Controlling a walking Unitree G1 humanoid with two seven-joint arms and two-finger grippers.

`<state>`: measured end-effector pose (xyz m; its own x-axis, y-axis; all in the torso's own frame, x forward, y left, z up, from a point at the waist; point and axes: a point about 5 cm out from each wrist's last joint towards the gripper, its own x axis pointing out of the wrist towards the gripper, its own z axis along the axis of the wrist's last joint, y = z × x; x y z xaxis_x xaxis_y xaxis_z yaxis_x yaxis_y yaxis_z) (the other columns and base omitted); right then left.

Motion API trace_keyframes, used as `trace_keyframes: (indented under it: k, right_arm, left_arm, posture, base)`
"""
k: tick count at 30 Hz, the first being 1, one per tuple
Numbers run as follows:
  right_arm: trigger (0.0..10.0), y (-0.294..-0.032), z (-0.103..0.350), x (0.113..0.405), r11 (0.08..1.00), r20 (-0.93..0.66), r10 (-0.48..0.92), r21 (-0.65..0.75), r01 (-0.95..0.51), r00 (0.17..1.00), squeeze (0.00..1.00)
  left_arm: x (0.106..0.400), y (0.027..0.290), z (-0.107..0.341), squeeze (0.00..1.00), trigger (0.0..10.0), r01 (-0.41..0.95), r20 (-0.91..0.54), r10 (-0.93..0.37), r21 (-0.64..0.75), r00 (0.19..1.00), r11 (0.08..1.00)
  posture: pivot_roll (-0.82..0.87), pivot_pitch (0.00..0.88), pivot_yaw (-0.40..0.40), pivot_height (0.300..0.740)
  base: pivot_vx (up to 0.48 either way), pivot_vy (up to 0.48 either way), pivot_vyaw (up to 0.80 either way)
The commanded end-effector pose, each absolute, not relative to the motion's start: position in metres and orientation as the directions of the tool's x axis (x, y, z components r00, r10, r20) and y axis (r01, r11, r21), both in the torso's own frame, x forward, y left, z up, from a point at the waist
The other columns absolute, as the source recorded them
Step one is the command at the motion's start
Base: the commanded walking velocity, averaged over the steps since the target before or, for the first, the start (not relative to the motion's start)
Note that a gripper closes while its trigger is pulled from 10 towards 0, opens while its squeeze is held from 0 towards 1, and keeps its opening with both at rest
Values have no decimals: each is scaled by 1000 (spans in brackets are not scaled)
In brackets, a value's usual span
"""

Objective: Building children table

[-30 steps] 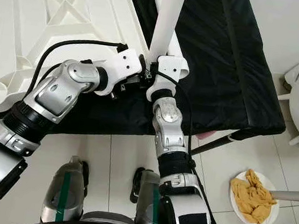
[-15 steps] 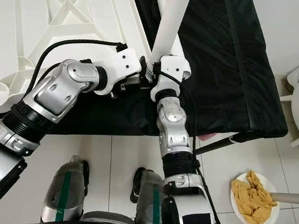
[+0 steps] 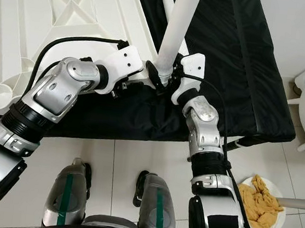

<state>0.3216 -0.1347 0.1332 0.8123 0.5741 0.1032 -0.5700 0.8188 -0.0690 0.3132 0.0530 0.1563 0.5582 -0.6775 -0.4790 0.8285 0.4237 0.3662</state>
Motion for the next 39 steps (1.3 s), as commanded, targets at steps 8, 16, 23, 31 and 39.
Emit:
trace_keyframes:
  k: [8,16,23,31,39]
  right_arm:
    - [10000,-145,141,331,746,108,665,-71,-662,739,0]
    - [10000,-149,145,339,718,94,696,-79,-691,712,0]
    - [0,-153,142,342,692,70,722,-57,-720,688,0]
    - [10000,-156,138,341,692,67,722,-49,-720,689,0]
    - [10000,-150,135,338,721,96,691,-25,-692,717,0]
  left_arm:
    - [317,54,160,0,10000,816,-469,-671,397,574,421]
    - [319,56,162,0,10000,813,-469,-667,404,578,420]
    - [318,57,161,0,10000,812,-470,-666,404,579,421]
    - [317,55,160,0,10000,819,-474,-671,401,570,411]
    - [315,53,159,0,10000,823,-476,-676,400,562,403]
  posture:
    - [36,20,-53,740]
    - [44,15,-54,740]
    - [48,13,-53,740]
    - [41,14,-47,740]
    - [39,11,-51,740]
  base:
    - [0,0,0]
    - [0,0,0]
    - [0,0,0]
    - [0,0,0]
    - [0,0,0]
